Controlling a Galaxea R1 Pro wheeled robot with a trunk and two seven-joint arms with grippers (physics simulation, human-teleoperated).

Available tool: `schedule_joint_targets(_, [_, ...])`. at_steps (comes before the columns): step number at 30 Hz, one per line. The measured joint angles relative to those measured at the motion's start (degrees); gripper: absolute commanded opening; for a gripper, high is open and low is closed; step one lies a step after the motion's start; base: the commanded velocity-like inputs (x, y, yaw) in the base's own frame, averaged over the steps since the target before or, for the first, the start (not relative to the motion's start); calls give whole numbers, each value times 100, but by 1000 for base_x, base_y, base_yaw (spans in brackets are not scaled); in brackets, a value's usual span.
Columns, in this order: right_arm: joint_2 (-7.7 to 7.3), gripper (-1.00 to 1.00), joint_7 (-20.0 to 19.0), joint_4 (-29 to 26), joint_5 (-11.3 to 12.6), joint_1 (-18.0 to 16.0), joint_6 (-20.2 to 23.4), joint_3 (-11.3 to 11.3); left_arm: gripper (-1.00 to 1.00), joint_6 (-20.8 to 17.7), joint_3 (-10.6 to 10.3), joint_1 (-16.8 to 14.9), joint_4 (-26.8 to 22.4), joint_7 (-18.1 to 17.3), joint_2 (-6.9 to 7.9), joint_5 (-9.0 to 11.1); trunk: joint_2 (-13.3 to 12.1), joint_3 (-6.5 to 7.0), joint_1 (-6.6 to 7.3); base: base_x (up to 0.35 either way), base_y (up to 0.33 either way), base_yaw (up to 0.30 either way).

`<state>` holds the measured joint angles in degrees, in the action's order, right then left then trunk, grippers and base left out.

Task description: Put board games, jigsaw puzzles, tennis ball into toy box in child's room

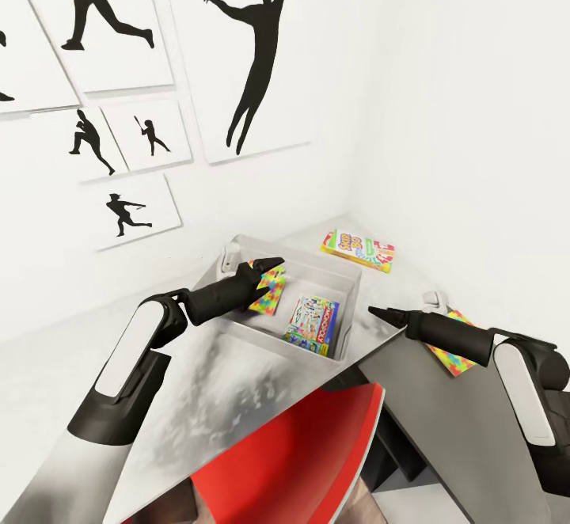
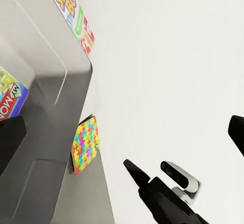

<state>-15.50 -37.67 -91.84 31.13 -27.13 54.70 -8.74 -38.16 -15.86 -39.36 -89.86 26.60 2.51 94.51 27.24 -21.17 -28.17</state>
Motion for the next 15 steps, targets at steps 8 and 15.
schedule_joint_targets(8, [0,100,0,0,0,0,0,0,100,0,0,0,0,0,0,0,0,0,0,0,0,0])
schedule_joint_targets(15, [0,100,0,0,0,0,0,0,100,0,0,0,0,0,0,0,0,0,0,0,0,0])
